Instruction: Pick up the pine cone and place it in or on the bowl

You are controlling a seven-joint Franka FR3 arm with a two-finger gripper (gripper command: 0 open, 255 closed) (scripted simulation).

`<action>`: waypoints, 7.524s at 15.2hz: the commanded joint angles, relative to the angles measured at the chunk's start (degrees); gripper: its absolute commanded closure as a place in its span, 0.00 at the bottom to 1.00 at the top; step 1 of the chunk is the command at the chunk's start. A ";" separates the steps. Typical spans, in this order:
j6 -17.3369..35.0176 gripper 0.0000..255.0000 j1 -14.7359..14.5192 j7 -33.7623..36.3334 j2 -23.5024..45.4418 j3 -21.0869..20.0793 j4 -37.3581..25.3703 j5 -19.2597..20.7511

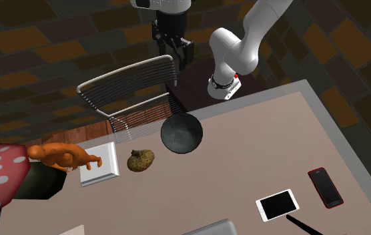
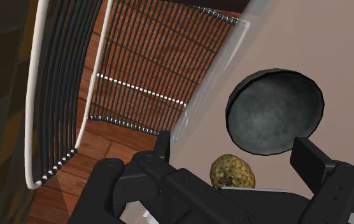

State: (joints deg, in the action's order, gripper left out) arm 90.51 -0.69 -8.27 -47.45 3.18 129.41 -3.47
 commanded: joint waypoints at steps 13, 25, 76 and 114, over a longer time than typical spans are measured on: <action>21.22 0.00 -6.99 -16.63 19.07 8.15 1.39 -8.00; 29.99 0.00 -14.27 -38.43 44.72 13.48 -11.34 -26.00; 33.16 1.00 -24.49 -29.76 57.86 8.71 -19.63 -2.81; 11.00 1.00 -24.41 -27.82 54.38 9.09 -38.48 -1.22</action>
State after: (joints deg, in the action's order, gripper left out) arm 102.34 -25.09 -36.16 6.97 12.28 91.74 -4.71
